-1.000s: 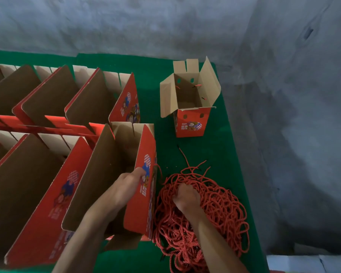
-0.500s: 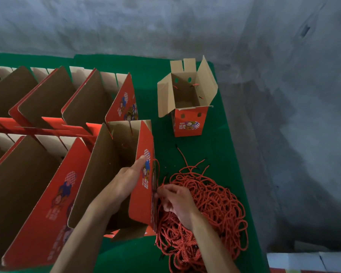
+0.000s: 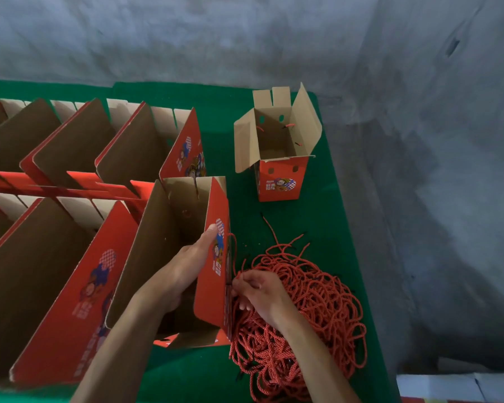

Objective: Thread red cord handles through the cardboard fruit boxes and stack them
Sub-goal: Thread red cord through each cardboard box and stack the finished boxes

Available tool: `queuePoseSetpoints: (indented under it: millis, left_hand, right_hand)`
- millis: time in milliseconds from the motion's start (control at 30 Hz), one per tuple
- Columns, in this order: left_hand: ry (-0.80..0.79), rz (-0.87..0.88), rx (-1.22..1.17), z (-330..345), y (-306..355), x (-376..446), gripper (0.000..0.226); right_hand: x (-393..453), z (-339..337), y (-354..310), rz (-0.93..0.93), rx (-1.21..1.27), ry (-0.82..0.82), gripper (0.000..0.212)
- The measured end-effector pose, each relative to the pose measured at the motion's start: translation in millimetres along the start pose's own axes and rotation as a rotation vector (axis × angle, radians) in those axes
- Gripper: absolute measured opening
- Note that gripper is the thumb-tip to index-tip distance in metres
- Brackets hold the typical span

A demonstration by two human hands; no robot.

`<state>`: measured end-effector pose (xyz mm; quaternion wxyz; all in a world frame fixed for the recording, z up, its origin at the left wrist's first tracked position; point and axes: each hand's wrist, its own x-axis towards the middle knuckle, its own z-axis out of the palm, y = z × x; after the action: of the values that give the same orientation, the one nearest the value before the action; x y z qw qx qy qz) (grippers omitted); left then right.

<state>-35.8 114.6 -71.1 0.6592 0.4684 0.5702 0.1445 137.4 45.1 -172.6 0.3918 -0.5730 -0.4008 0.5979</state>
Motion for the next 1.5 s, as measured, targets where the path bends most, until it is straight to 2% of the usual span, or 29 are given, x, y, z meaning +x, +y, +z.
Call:
queuePoseSetpoints:
  millis: [200, 433, 567, 667, 700, 833, 967, 1033, 1133, 1167, 1233, 1333, 1433, 1500]
  left_hand:
    - [-0.04, 0.005, -0.015, -0.1, -0.3, -2.3, 0.064]
    - [-0.02, -0.004, -0.023, 2.4, 1.4, -7.8, 0.055]
    - [-0.008, -0.016, 0.023, 3.6, 1.0, -11.3, 0.064]
    - [0.004, -0.051, -0.012, 3.2, 1.8, -11.4, 0.078]
    - [0.018, -0.068, 0.015, 3.5, 2.5, -12.5, 0.075]
    - [0.002, -0.044, 0.399, 3.2, -2.2, -10.5, 0.028]
    - [0.123, -0.067, 0.579, 7.0, -9.2, 2.2, 0.023]
    - [0.157, -0.094, 0.632, 8.0, -10.8, 6.8, 0.023]
    - [0.197, -0.109, 0.686, 9.0, -11.9, 8.1, 0.02]
    - [0.232, -0.105, 0.711, 9.0, -12.1, 7.8, 0.02]
    - [0.288, -0.059, 0.784, 6.8, -11.7, 6.1, 0.02]
    - [0.304, 0.091, 0.834, 1.8, -7.3, -1.4, 0.026]
    - [0.557, 0.417, 0.904, -9.0, 3.8, -14.7, 0.043]
    - [0.69, 0.537, 0.977, -21.9, 13.9, -25.5, 0.052]
  right_hand:
    - [-1.1, 5.0, 3.3, -0.016, -0.074, 0.058, 0.024]
    - [-6.9, 11.7, -2.6, -0.009, 0.083, 0.05, 0.019]
    - [-9.5, 18.3, -3.7, -0.044, 0.058, 0.063, 0.021]
    - [-9.5, 16.4, -1.4, -0.058, -0.093, 0.112, 0.021]
    - [-9.1, 16.4, 0.8, -0.063, -0.139, 0.125, 0.021]
    - [-9.6, 19.1, 3.6, -0.109, -0.167, 0.115, 0.023]
    - [-3.3, 9.6, 5.8, -0.158, -0.181, 0.068, 0.041]
    - [7.0, 0.5, 13.0, -0.172, -0.227, 0.139, 0.05]
    - [31.2, -22.8, 27.3, -0.135, -0.489, 0.447, 0.023]
    - [39.0, -33.5, 30.7, -0.08, -0.615, 0.527, 0.025]
    - [54.1, -54.5, 34.7, -0.004, -0.794, 0.579, 0.033]
    - [74.4, -72.1, 30.3, 0.059, -0.913, 0.512, 0.035]
    - [90.3, -73.9, 24.6, 0.124, -1.049, 0.423, 0.03]
    - [96.3, -71.5, 25.3, 0.169, -1.132, 0.39, 0.036]
